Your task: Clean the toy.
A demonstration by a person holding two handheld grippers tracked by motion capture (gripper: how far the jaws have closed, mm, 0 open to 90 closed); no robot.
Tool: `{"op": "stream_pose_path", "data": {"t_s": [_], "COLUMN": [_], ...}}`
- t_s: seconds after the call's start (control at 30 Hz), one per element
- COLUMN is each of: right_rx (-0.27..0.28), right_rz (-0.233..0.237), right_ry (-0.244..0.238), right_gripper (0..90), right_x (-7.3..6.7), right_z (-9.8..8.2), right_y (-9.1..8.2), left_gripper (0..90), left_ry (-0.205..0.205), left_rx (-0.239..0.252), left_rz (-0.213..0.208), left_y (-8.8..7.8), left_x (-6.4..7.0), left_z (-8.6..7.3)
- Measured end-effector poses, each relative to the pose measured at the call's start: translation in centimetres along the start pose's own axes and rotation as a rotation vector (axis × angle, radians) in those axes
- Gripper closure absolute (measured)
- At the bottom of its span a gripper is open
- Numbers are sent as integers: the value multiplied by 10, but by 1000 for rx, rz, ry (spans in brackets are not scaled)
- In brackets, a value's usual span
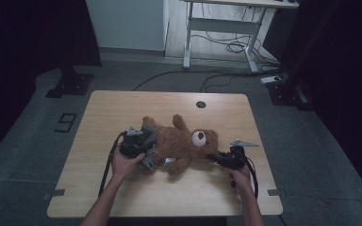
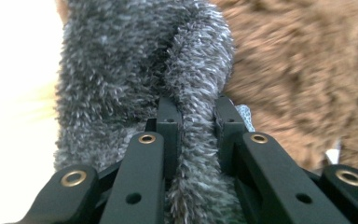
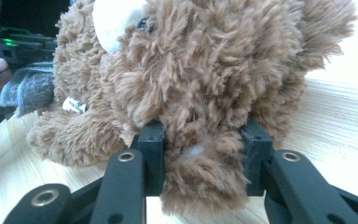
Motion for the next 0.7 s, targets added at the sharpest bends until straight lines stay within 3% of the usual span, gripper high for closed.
{"op": "stream_pose_path", "data": {"t_s": [0.07,0.17,0.27,0.4,0.57,0.7], "right_rx": [-1,1,0,3,5,12], "right_rz": [1,5,2,0,-3,-6], "right_ry": [-1,1,0,2,0,-5], "right_gripper": [617,616,616,614,613,607], "right_x": [0,1,1,1,1,1], "right_z": [0,0,0,0,0,0], "right_y": [0,0,0,0,0,0], "left_gripper": [765,766,770,769,769,767], "left_ry": [-4,10,50,115,185,217], "left_rx": [-6,23,66,105,85,26], "left_rz": [17,25,11,-42,-91,-99], "left_y": [-2,-9,-17,-21,-2,28], "left_x": [-4,0,13,39,73,90], "left_z": [-2,0,9,31,63,73]}}
Point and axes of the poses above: each handheld gripper's, and its own axes: y roughly forward along the jaws, z roughly out of its top, x roughly to its right, the point moved 3 cm from there along y, roughly forward along the jaws, and after that the axes turned 12 degrees about -z, right-handed, at the moved point
